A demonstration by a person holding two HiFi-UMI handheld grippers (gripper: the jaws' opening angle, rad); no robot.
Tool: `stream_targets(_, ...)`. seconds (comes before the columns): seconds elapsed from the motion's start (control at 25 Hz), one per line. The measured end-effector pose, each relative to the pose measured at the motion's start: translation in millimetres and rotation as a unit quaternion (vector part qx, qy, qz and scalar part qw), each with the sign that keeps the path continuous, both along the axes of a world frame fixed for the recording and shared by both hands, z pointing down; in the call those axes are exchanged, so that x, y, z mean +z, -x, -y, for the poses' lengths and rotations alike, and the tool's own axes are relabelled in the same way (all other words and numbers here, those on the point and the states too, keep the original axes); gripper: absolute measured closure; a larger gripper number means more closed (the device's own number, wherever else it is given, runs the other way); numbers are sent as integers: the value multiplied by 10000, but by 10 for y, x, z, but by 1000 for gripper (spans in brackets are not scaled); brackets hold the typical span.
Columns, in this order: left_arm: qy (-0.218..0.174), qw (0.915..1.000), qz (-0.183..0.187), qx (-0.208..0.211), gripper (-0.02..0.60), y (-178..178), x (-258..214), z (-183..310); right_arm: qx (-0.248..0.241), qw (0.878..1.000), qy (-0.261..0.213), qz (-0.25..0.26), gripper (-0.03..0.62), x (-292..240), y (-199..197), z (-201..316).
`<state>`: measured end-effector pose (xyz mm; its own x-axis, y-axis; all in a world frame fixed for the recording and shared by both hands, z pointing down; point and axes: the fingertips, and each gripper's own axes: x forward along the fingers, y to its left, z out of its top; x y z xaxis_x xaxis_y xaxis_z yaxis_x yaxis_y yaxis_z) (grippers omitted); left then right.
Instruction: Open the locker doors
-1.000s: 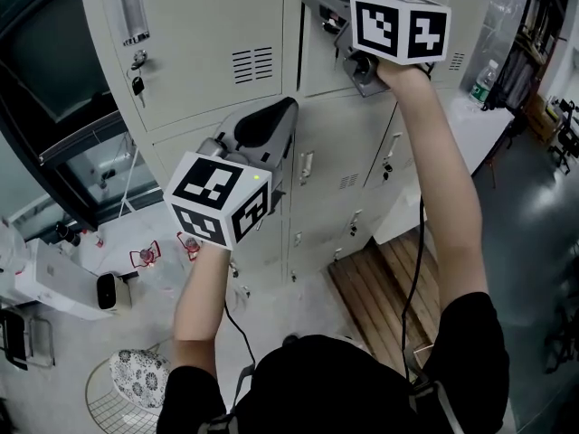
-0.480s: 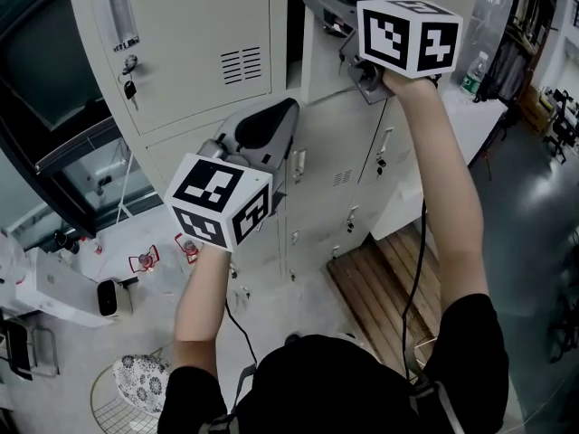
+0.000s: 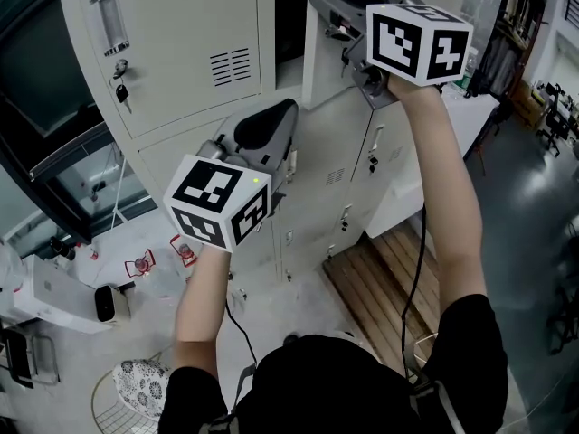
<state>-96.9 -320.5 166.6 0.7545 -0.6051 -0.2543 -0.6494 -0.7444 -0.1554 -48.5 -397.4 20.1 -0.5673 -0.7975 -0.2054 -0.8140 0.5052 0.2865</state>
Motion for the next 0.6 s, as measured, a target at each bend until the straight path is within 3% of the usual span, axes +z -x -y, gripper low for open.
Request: stream_targets(0.6,98,9999,25,48,566,-128,77,102,-228,9991,-192,316,450,-11,-203,-188)
